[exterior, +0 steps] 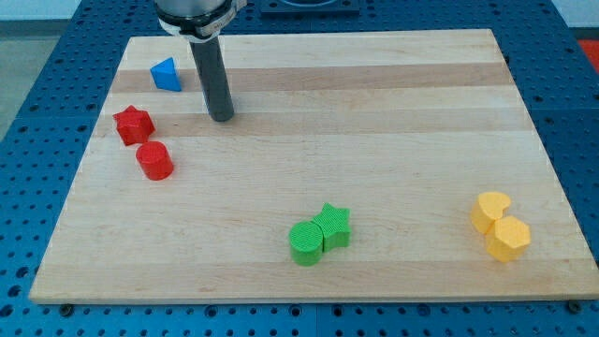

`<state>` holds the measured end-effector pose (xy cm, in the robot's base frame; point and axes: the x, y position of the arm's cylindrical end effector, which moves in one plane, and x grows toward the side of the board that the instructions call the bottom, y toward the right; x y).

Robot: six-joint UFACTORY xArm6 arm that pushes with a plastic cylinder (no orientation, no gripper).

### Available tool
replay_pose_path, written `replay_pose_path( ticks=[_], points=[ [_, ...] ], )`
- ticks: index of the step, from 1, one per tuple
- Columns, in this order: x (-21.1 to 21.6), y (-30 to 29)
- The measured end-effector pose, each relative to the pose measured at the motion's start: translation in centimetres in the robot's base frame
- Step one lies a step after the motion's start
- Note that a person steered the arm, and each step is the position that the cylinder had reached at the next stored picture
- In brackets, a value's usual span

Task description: Slide the blue cube closer to the blue triangle

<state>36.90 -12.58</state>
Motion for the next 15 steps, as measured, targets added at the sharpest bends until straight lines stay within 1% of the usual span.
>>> replay_pose_path(
  ticks=[1,2,3,4,6,7,8,9,10,11,14,15],
  points=[
    [-3.7,-0.1],
    [-4.6,-0.1],
    [-4.6,-0.1],
    [-5.0,-2.3],
    [-5.1,-3.3],
    [-5.3,-1.9],
    [-5.4,1.4],
    [-7.8,1.7],
    [-7.8,1.5],
    [-8.3,-1.4],
    [-8.3,-2.0],
    [-8.3,-3.4]
  ],
)
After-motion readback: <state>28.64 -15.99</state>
